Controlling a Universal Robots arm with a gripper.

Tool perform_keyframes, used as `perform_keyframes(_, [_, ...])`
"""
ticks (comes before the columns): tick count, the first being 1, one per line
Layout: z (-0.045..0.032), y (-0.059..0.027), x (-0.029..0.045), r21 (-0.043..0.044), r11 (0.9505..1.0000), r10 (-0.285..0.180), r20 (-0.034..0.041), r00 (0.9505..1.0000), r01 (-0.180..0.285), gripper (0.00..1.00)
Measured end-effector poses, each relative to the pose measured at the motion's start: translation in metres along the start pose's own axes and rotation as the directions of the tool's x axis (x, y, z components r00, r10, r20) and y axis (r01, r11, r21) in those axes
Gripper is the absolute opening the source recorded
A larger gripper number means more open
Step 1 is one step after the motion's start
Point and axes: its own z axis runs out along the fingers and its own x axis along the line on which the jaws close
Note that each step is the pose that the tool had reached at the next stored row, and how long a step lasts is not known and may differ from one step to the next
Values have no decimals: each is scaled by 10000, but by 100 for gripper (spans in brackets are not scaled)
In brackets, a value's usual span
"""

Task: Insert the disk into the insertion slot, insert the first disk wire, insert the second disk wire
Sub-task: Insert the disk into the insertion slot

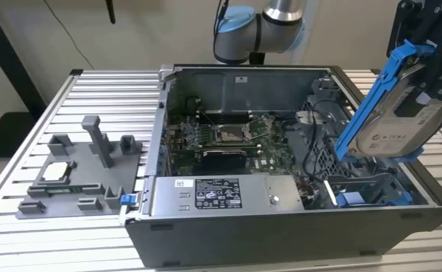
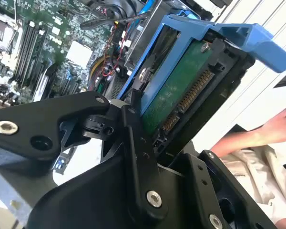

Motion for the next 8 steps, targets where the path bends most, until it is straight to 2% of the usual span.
perform_keyframes(8, [74, -21, 2, 0, 10000, 0, -1, 10000, 0, 0])
